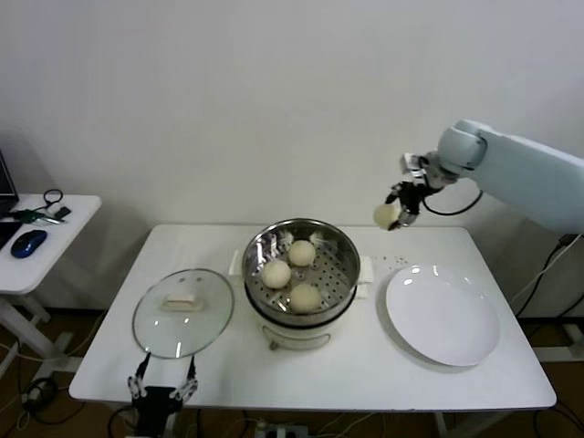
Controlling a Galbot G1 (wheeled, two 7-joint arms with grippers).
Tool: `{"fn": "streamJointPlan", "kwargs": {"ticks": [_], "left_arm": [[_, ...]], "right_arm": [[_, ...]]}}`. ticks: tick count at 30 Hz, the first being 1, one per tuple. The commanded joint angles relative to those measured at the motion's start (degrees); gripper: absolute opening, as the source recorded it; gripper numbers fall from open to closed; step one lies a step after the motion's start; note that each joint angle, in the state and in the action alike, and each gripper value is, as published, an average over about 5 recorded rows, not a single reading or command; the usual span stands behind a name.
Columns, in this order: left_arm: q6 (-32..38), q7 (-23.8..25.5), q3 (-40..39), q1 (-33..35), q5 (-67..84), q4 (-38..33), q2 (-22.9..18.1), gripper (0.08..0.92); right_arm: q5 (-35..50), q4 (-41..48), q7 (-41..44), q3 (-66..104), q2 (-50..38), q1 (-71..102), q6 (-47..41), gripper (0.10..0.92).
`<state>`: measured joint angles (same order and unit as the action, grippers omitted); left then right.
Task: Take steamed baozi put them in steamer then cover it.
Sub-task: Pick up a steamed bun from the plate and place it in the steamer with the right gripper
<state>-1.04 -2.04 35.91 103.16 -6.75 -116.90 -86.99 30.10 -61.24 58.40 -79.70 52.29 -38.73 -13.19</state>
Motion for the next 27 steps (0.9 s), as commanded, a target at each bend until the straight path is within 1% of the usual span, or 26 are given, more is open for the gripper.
{"fn": "streamJointPlan", "kwargs": {"ticks": [1,5,13,27], "left_arm": [[0.7,0.1,-1.1,0.4,1.0,-0.1,0.0,0.823],[0.8,0.1,-1.0,0.5,1.7,0.1,0.0,0.823],[1.0,0.1,-0.1,0.5,2.7,0.6,0.4,0.823],[1.2,0.1,0.1,0.4,2.9,1.5,0.5,0.823]], "right_arm": [[19.7,-8.1,-5.4,-13.4,10.0,-11.3,-6.1,0.679],[20.6,-8.9,-6.9,-15.4,13.0,-10.3,-7.0,0.679],[19.5,-8.0,-8.3,-18.1,16.9,-6.3,-7.6,0.683],[15.9,-6.2,-8.6,-20.6,19.3,-1.0,-7.6,0.682]]}}
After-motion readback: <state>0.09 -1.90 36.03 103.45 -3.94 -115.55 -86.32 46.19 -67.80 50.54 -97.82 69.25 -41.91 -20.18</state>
